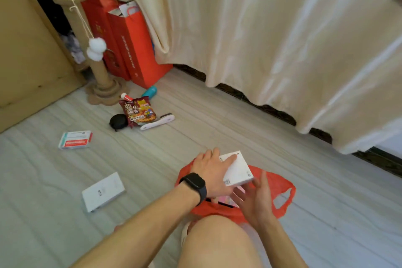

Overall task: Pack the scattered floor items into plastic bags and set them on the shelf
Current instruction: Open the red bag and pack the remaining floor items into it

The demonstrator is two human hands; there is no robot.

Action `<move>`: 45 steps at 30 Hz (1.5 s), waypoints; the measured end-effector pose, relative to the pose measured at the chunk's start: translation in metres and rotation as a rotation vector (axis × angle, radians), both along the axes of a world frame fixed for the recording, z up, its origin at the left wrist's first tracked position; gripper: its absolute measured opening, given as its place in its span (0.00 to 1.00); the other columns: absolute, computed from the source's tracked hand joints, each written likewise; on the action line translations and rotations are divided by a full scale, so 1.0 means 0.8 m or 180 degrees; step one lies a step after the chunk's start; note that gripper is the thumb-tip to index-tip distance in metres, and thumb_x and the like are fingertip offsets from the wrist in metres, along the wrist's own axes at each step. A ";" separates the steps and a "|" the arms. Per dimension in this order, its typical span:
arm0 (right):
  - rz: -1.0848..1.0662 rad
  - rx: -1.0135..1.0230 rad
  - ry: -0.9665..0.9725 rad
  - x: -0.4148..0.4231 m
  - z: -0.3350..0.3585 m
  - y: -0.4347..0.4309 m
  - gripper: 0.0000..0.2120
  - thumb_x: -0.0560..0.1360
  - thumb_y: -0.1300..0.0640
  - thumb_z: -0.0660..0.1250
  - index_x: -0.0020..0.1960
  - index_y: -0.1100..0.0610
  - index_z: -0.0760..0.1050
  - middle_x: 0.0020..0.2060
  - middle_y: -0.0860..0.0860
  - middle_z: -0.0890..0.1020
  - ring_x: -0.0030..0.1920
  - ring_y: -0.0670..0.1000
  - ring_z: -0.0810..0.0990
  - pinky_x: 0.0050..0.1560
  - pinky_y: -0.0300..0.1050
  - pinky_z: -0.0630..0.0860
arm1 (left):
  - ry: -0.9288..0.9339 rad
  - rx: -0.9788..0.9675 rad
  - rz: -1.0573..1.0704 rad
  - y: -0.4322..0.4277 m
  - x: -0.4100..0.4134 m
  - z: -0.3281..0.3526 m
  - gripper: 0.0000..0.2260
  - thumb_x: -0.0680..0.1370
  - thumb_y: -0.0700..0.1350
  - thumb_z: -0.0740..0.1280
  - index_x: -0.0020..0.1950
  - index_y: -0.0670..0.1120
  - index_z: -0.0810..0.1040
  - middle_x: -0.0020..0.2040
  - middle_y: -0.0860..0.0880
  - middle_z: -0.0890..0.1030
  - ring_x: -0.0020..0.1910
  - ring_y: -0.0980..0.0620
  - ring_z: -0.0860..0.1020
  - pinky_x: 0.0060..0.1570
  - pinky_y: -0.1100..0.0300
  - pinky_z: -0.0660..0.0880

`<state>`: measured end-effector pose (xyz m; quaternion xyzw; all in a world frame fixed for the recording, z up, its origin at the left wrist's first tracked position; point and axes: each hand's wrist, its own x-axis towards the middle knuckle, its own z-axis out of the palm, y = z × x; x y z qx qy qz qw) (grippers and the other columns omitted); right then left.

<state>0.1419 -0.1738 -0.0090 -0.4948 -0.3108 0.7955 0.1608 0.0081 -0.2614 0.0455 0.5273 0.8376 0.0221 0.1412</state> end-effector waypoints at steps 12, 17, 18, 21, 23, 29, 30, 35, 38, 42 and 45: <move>0.0285 0.1068 -0.1271 0.055 -0.057 0.011 0.10 0.80 0.59 0.64 0.60 0.59 0.75 0.52 0.56 0.82 0.53 0.58 0.81 0.41 0.47 0.79 | -0.0674 -0.0062 0.1817 -0.070 0.009 -0.062 0.28 0.77 0.50 0.61 0.76 0.50 0.57 0.66 0.45 0.73 0.62 0.42 0.74 0.56 0.49 0.73; 0.1196 0.3219 -0.2847 0.048 -0.070 0.026 0.29 0.71 0.47 0.70 0.68 0.57 0.71 0.70 0.60 0.71 0.70 0.61 0.68 0.68 0.56 0.66 | -0.1684 0.0591 0.2492 -0.072 -0.019 -0.053 0.08 0.77 0.51 0.59 0.51 0.52 0.75 0.44 0.49 0.83 0.46 0.45 0.80 0.47 0.52 0.78; 0.0822 0.3207 -0.3136 0.051 -0.065 0.033 0.35 0.69 0.46 0.72 0.71 0.57 0.66 0.73 0.61 0.64 0.72 0.62 0.62 0.71 0.59 0.61 | -0.1948 0.0783 0.2670 -0.071 -0.023 -0.049 0.08 0.77 0.51 0.59 0.47 0.51 0.77 0.41 0.51 0.84 0.44 0.47 0.81 0.47 0.52 0.78; 0.0394 0.2178 -0.3399 0.068 -0.064 0.065 0.48 0.65 0.48 0.77 0.77 0.56 0.54 0.76 0.62 0.57 0.74 0.64 0.59 0.72 0.61 0.57 | -0.2209 0.0973 0.2899 -0.066 -0.035 -0.033 0.10 0.77 0.50 0.62 0.41 0.47 0.79 0.35 0.51 0.84 0.40 0.50 0.80 0.42 0.57 0.76; 0.0426 0.1456 -0.2773 0.076 -0.065 0.088 0.41 0.65 0.53 0.76 0.71 0.64 0.63 0.65 0.64 0.74 0.61 0.63 0.75 0.64 0.59 0.70 | -0.2291 0.1106 0.2956 -0.063 -0.038 -0.021 0.10 0.77 0.49 0.62 0.41 0.46 0.79 0.33 0.49 0.83 0.38 0.50 0.80 0.37 0.59 0.72; 0.0350 0.2226 -0.1491 0.030 0.024 0.092 0.10 0.72 0.48 0.63 0.45 0.55 0.75 0.36 0.51 0.80 0.37 0.54 0.79 0.41 0.53 0.78 | -0.2746 0.1729 0.3195 -0.038 -0.052 0.026 0.07 0.75 0.49 0.68 0.51 0.48 0.80 0.23 0.50 0.76 0.25 0.53 0.75 0.33 0.59 0.70; 0.0327 0.2420 -0.1288 0.016 0.050 0.091 0.10 0.73 0.46 0.63 0.47 0.52 0.75 0.38 0.50 0.80 0.38 0.52 0.78 0.42 0.53 0.77 | -0.2872 0.1953 0.3259 -0.032 -0.058 0.039 0.09 0.75 0.47 0.70 0.53 0.46 0.80 0.22 0.50 0.74 0.23 0.52 0.73 0.33 0.59 0.68; -0.0220 0.3190 -0.0553 -0.015 0.167 0.086 0.10 0.80 0.52 0.63 0.46 0.55 0.79 0.33 0.47 0.77 0.34 0.45 0.72 0.34 0.38 0.68 | -0.3364 0.2789 0.3086 -0.001 -0.073 0.109 0.07 0.73 0.43 0.73 0.49 0.45 0.79 0.23 0.53 0.68 0.20 0.54 0.65 0.32 0.58 0.65; 0.0053 0.3293 -0.0804 -0.003 0.166 0.074 0.09 0.80 0.51 0.62 0.45 0.52 0.78 0.36 0.47 0.79 0.37 0.46 0.75 0.38 0.42 0.70 | -0.2787 0.2460 0.2637 -0.002 -0.055 0.120 0.06 0.75 0.45 0.70 0.39 0.45 0.77 0.25 0.51 0.71 0.25 0.50 0.71 0.29 0.57 0.67; 0.0799 0.2967 -0.1698 0.039 0.113 0.075 0.09 0.79 0.48 0.60 0.46 0.50 0.75 0.42 0.52 0.82 0.46 0.58 0.81 0.49 0.53 0.77 | -0.1933 0.0898 0.2474 -0.032 -0.034 0.085 0.11 0.76 0.47 0.63 0.53 0.43 0.79 0.49 0.43 0.82 0.53 0.41 0.79 0.51 0.52 0.74; 0.1198 0.2859 -0.2259 0.067 0.097 0.072 0.14 0.77 0.48 0.61 0.61 0.52 0.71 0.52 0.56 0.83 0.51 0.60 0.81 0.55 0.55 0.76 | -0.1608 0.0141 0.2413 -0.055 -0.030 0.064 0.26 0.76 0.50 0.64 0.71 0.42 0.64 0.65 0.40 0.74 0.63 0.39 0.74 0.59 0.52 0.73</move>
